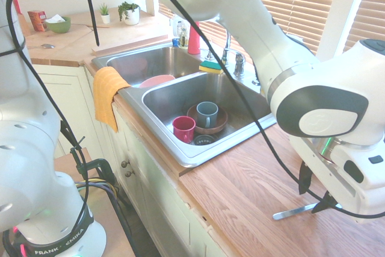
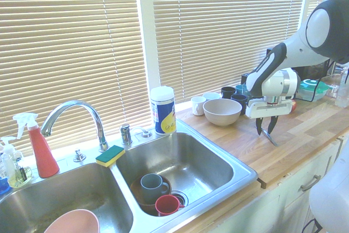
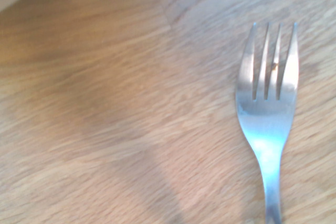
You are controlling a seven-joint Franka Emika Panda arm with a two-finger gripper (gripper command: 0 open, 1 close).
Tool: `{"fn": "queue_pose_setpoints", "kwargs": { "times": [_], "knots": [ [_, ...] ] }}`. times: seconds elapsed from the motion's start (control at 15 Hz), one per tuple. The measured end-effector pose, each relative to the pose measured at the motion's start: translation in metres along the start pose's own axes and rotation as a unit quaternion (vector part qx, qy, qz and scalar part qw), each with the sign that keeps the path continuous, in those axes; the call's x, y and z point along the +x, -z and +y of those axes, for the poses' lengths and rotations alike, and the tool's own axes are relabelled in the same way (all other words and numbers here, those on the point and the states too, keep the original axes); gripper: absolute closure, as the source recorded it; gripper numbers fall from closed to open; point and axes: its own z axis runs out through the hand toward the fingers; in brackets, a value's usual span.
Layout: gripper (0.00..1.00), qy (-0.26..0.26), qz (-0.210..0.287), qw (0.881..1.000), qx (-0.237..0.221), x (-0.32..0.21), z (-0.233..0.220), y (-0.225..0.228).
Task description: Put the fork into the sink
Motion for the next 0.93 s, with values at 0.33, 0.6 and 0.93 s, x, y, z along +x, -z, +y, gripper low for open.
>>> {"fn": "queue_pose_setpoints", "kwargs": {
  "times": [0.33, 0.6, 0.93],
  "knots": [
    [1.00, -0.002, -0.004, 1.000, 0.005, 0.000, 0.001, -0.002],
    [1.00, -0.001, -0.001, 1.000, 0.008, 0.002, -0.002, 0.002],
    [1.00, 0.005, 0.011, 0.999, 0.043, -0.004, -0.005, 0.071]
  ]
}}
